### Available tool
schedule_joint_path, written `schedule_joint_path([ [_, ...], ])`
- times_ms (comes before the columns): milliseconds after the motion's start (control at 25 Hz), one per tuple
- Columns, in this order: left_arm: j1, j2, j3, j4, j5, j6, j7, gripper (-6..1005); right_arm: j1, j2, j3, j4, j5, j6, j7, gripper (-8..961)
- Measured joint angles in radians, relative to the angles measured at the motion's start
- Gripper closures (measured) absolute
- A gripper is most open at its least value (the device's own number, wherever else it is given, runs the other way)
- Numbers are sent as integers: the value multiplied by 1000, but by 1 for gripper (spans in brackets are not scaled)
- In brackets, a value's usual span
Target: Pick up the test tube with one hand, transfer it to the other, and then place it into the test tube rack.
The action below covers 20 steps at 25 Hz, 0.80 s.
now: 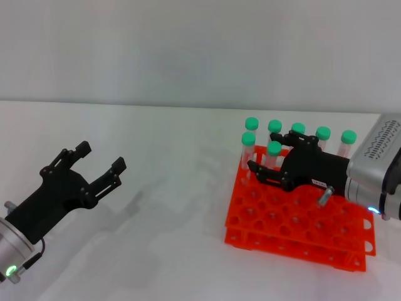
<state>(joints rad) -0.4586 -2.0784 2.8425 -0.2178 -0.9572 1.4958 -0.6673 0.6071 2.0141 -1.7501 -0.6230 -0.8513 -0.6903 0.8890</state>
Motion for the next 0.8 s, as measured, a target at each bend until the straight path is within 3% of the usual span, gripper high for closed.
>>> schedule_joint_path([
  [320,7,0,-1,0,-3,0,3,123,-137,-15,11,-171,-2,-44,-3,187],
  [560,13,0,-2,-3,-20,0,7,123,-249,-8,123,-246,-35,-131,-14,193],
  [600,14,0,-2,-3,-34,0,8,123,-313,-8,211,-255,-32,-219,-16,194],
  [800,29,-2,-2,0,-144,0,31,123,-412,-10,395,-221,-24,-382,-13,199],
])
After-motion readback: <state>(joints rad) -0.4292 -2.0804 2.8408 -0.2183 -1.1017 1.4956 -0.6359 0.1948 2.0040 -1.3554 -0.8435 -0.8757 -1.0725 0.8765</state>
